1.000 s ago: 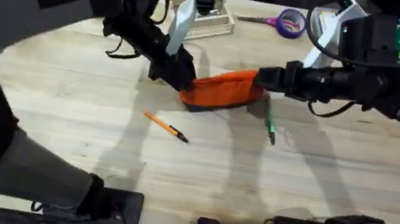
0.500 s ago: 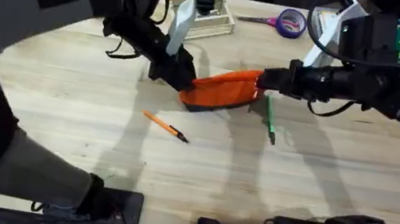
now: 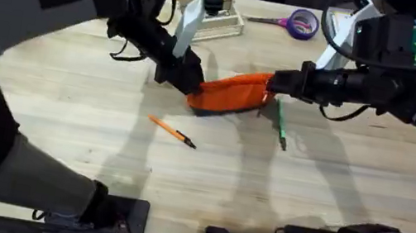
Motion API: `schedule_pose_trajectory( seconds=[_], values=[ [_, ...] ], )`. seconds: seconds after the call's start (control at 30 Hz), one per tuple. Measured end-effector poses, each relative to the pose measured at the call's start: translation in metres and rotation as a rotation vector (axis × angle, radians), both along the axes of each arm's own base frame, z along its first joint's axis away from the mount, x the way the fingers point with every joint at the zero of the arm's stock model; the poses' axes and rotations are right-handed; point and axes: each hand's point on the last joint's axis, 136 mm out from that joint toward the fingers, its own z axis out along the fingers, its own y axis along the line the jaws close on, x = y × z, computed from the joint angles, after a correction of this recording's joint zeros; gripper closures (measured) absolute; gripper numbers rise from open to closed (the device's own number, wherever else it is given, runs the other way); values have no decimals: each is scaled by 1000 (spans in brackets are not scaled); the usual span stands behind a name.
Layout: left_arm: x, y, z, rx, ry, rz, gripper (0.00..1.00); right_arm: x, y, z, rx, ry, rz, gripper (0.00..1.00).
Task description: Unzip the bag, pick up the pens from the table one at a time and place them inside, then zip the bag closed.
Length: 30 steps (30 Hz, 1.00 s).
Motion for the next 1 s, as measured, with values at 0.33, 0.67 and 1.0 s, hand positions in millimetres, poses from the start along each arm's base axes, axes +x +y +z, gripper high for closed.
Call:
schedule_pose_trajectory(
  seconds=[0.33, 0.67, 1.0],
  values=[
    [0, 0, 0, 1, 1, 0, 958, -2, 22, 17, 99, -31, 75, 969],
    [-1, 1, -1, 5, 3, 1, 958, -21, 84, 33, 116, -121, 249, 969],
    [-1, 1, -1, 4, 8, 1, 959, -41, 130, 38, 78, -207, 333, 969]
  ],
)
